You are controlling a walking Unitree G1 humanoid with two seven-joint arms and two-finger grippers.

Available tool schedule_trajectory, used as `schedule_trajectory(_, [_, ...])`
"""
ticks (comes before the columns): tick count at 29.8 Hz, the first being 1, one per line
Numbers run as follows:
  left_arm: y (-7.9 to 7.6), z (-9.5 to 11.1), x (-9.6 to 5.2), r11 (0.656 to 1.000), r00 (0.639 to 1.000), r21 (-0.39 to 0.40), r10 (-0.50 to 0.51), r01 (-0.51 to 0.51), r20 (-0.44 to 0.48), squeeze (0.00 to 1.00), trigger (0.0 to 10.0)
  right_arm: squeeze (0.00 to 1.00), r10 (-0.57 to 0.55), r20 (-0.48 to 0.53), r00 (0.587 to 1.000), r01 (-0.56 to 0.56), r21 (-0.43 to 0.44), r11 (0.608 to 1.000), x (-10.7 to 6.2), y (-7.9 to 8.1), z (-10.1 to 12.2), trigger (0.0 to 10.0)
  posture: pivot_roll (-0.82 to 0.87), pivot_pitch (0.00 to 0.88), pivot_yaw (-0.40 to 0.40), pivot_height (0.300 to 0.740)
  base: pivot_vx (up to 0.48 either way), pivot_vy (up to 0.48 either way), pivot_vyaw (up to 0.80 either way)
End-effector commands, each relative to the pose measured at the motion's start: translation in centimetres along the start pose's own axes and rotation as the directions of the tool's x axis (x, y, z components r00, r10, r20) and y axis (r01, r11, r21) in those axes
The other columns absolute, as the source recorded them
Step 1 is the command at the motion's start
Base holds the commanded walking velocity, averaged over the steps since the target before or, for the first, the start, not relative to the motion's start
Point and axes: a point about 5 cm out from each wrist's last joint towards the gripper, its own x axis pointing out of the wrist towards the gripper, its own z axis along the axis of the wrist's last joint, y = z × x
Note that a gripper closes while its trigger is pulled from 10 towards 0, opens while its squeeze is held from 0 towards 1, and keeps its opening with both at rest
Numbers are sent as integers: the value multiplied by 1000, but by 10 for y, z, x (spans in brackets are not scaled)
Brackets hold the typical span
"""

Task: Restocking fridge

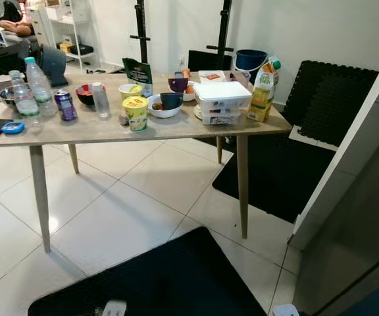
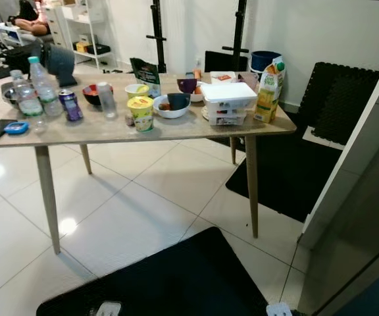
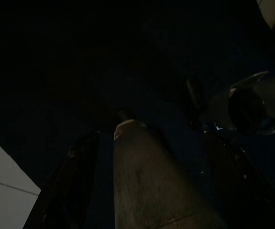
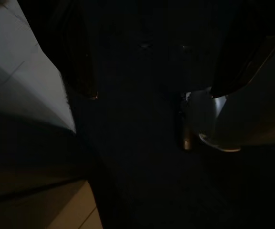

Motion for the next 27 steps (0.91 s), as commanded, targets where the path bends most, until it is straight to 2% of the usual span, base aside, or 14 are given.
schedule_trajectory(1, [3,-9,-2,1000,999,-2,9,-10,-33,0,10000,0,16,13,1000,-16,17,1000,1,6,4,10000,-69,8,17,740,247,0,0])
schedule_trajectory(13, [3,-10,-2,1000,999,-2,9,-9,-36,0,10000,0,15,12,1000,-15,16,1000,1,6,3,10000,-69,8,15,740,246,0,0])
schedule_trajectory(27, [2,-9,-2,1000,999,2,8,-8,-33,0,10000,0,10,23,1000,-11,11,1000,1,3,7,10000,-68,0,9,740,245,0,-715])
